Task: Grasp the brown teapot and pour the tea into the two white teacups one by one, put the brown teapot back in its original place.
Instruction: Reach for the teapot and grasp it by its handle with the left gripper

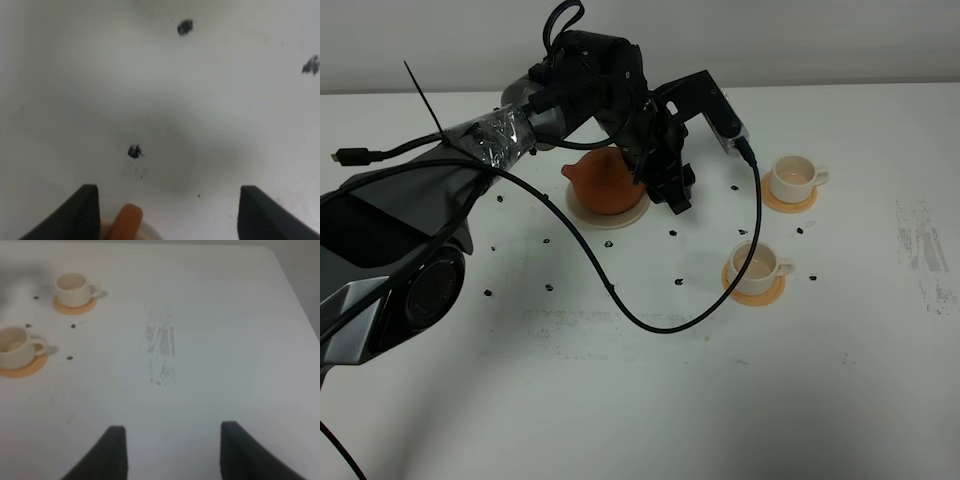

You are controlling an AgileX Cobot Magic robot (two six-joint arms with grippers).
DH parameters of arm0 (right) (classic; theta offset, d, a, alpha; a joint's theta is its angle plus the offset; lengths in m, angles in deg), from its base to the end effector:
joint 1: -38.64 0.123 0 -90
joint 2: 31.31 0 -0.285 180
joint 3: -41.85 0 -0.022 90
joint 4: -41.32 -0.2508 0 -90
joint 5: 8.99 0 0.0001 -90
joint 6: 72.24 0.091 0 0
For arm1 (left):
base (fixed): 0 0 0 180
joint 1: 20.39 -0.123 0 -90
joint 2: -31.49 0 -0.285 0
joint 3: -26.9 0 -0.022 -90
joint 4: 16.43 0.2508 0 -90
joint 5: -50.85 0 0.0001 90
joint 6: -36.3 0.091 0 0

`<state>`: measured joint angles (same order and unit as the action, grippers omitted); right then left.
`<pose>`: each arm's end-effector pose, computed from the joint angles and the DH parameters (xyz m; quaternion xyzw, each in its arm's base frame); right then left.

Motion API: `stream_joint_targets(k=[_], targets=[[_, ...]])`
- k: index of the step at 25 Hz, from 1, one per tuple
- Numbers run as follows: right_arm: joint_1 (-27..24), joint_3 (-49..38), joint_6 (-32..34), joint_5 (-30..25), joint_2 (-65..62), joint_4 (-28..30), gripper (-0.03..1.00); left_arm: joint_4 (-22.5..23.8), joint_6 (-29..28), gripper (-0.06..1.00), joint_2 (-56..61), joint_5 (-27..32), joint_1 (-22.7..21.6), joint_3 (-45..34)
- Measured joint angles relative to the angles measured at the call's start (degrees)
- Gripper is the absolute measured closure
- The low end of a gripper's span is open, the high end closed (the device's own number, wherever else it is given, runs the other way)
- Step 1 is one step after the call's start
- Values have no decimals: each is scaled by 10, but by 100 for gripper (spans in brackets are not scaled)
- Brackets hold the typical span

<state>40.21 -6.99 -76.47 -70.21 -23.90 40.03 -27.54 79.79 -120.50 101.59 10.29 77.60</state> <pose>-0.0057 0.0016 0.2753 -0.0437 0.8536 -0.0008 0.5191 0.4615 -0.2896 0.1502 0.5494 0.7954 -0.0602 0.2488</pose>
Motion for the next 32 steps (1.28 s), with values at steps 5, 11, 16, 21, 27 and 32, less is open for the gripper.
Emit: stream_joint_targets(k=[5,11,16,21,27,32], targets=[[0,0,0,0,0,0,53,0,1,35,0,-2,-1,-2],[0,0,0,0,0,0,53,-10,1,35,3,20,-1,-3],[0,0,0,0,0,0,53,-10,1,35,23,56,-1,-4],[0,0,0,0,0,0,53,-10,-1,35,36,88,-1,-5],[0,0,0,0,0,0,53,-11,-1,35,36,46,-3,-5],[0,0,0,0,0,0,53,-32,2,35,35,-4,-3,-5]])
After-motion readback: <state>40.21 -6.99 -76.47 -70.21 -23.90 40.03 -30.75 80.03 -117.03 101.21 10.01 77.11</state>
